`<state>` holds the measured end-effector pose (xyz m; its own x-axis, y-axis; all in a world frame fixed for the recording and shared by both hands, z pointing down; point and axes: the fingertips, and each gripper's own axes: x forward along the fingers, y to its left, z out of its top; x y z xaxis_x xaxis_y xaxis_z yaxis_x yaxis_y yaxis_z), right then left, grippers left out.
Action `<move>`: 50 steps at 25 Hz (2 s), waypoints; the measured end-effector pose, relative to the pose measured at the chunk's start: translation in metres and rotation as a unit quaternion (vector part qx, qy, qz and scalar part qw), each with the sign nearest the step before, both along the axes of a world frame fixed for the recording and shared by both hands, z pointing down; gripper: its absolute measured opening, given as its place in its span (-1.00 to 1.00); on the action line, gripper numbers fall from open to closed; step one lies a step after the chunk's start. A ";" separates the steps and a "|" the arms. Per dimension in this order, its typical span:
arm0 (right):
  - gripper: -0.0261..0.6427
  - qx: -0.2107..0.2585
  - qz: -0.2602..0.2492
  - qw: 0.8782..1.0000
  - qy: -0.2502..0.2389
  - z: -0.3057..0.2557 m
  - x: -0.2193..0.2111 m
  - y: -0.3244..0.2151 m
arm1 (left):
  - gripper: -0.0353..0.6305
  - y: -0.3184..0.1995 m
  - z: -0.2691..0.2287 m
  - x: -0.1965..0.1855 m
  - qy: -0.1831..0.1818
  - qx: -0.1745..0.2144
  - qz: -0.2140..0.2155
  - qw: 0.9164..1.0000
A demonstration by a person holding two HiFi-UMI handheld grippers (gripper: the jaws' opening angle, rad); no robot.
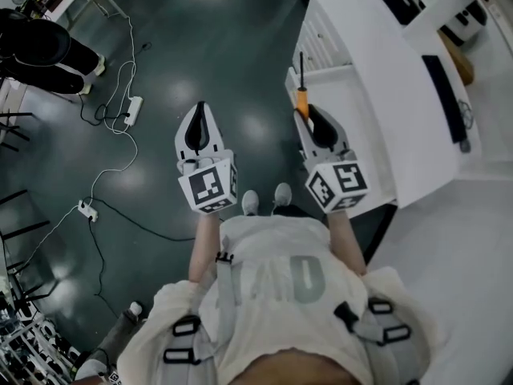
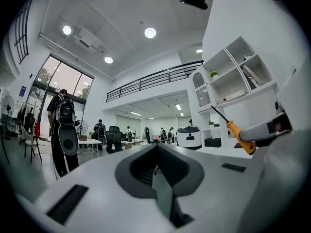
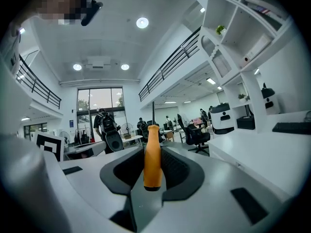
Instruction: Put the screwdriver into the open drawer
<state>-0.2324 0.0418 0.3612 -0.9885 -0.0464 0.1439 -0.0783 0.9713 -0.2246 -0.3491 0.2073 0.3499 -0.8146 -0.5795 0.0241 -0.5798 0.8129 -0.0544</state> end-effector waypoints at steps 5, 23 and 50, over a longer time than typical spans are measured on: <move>-0.61 0.003 0.048 0.999 -0.014 -0.005 0.034 -0.041 | -0.88 -0.058 -0.007 0.017 -0.012 -0.003 0.056 0.998; -0.61 0.036 0.333 0.942 -0.008 0.008 0.229 -0.218 | -0.88 -0.336 -0.017 0.173 -0.046 0.007 0.357 0.933; -0.61 0.040 0.585 0.810 0.012 -0.014 0.326 -0.203 | -0.88 -0.430 -0.036 0.251 -0.032 0.024 0.577 0.816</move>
<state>0.0931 -0.1615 0.3475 -0.2575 -0.9596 0.1135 -0.9593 0.2398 -0.1488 -0.0984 -0.2226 0.3136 0.2743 -0.9607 -0.0416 -0.9581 -0.2693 -0.0981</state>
